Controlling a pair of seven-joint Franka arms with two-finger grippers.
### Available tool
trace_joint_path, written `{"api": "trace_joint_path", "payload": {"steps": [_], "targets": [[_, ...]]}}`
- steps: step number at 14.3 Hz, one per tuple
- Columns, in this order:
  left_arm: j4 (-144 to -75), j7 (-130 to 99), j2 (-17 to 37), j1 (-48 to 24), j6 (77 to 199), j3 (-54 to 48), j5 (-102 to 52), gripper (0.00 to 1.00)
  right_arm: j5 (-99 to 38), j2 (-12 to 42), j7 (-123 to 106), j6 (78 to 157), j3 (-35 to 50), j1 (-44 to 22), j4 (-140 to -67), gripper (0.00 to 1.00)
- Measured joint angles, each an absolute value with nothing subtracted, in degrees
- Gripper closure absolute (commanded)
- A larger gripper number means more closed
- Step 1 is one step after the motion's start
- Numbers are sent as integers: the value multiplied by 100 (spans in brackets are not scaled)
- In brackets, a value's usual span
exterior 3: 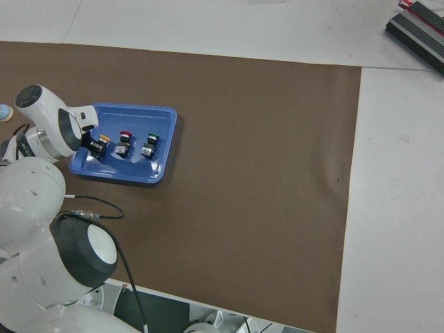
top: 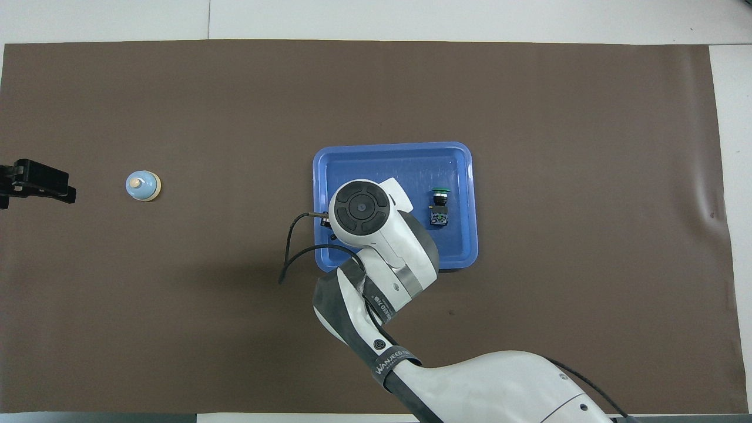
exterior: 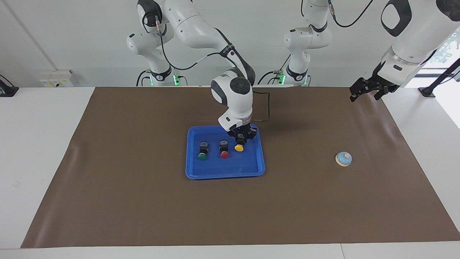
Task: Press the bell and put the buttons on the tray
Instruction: 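Place the yellow button in the tray beside the red one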
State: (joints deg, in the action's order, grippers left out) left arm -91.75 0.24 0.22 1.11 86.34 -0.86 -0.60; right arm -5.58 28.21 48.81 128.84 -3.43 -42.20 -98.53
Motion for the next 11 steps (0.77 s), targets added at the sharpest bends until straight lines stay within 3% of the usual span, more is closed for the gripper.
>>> {"api": "trace_joint_path", "payload": {"steps": [4, 5, 6, 7, 11], "targets": [[-9175, 24, 22, 111, 8634, -86, -60, 0, -486, 2821, 3968, 12883, -350, -4221, -9885, 99], [-9175, 24, 22, 111, 8634, -86, -60, 0, -467, 2821, 3843, 12883, -350, -4221, -9885, 85], [-9175, 24, 22, 111, 8634, -86, -60, 0, -451, 2821, 3777, 12883, -350, -4221, -9887, 30], [-9175, 24, 22, 111, 8634, -86, -60, 0, -442, 2821, 3744, 12883, -350, -4221, -9890, 0], [-9175, 24, 22, 111, 8634, -86, -60, 0, -433, 2820, 3706, 12837, -352, -4220, -9872, 0]]}}
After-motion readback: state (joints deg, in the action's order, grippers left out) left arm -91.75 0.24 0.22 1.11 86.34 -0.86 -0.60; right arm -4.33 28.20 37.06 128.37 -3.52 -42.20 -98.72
